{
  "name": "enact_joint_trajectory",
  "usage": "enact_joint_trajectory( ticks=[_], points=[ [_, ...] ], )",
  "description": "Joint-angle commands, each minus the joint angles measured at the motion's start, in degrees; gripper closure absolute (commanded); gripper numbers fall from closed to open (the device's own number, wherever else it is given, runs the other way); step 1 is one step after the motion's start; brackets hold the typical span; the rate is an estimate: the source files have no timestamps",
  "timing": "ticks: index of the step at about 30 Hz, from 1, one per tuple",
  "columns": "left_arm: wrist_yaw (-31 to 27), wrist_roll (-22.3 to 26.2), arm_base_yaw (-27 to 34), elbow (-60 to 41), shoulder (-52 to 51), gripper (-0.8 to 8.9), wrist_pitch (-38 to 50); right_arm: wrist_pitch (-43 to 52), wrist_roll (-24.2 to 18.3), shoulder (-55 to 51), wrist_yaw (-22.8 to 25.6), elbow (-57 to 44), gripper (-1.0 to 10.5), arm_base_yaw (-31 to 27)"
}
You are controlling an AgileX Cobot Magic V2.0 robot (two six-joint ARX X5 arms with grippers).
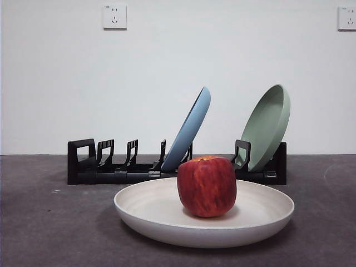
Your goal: Take the yellow plate from the plate rack,put the plate on the table,take the apple from the table,put the apple in the plate
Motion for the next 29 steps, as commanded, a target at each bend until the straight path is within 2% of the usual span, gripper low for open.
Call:
enact_joint_trajectory(
  ticks=[1,8,18,29],
  points=[
    [0.1,2.6,4.3,-0.9,-0.8,8.16,1.0,0.3,0.5,0.0,0.0,-0.5,9.5,0.0],
    [0.3,2.8,9.4,-8.2,-4.4,8.16,6.4,0.3,0.5,0.0,0.0,-0.5,9.5,0.0],
    [-0.1,2.2,9.7,-21.4,-11.4,8.16,14.0,0.3,0.5,0.0,0.0,-0.5,9.5,0.0],
    [-0.1,1.4,9.7,-26.3,-11.4,8.16,13.9,0.3,0.5,0.0,0.0,-0.5,9.5,0.0]
  ],
)
